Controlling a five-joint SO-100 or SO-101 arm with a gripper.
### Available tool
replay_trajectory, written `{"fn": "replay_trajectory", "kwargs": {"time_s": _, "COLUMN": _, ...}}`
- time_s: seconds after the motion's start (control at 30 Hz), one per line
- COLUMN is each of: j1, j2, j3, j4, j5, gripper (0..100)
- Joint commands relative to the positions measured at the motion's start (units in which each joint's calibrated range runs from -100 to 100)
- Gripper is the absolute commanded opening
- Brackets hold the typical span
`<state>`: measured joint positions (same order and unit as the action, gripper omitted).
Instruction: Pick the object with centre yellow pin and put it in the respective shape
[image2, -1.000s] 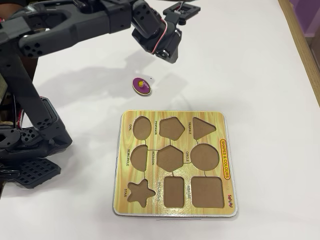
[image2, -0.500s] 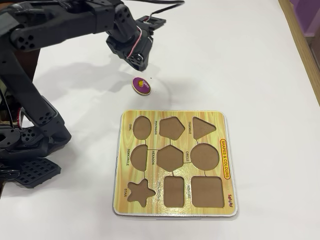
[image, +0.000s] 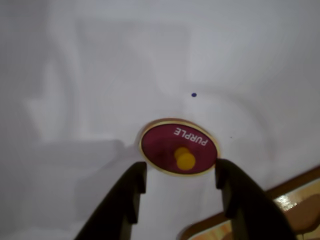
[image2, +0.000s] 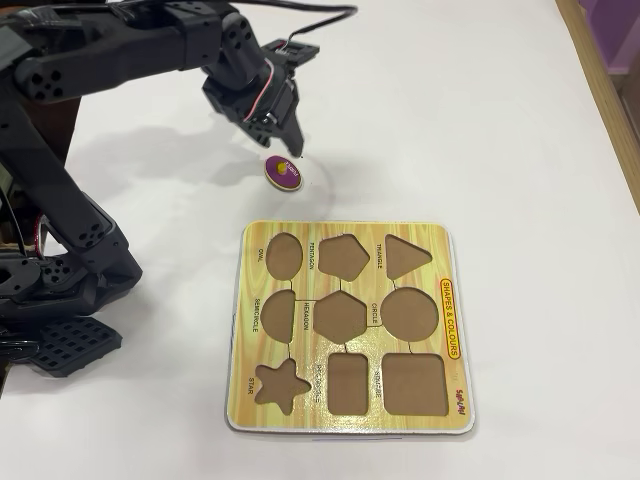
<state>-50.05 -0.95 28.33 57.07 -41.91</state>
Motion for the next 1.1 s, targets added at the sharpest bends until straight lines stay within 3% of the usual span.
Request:
{"fn": "replay_trajectory", "kwargs": {"time_s": 0.0, "j1": 1.1, "j2": -4.2, "j3": 2.5, "j4": -0.2, "j5": -0.1, "gripper": 17}}
{"fn": "replay_trajectory", "kwargs": {"time_s": 0.6, "j1": 6.5, "j2": -5.0, "j3": 2.8, "j4": -1.1, "j5": 0.4, "gripper": 17}}
{"fn": "replay_trajectory", "kwargs": {"time_s": 1.07, "j1": 5.1, "j2": -5.1, "j3": -1.3, "j4": -1.1, "j5": -0.1, "gripper": 17}}
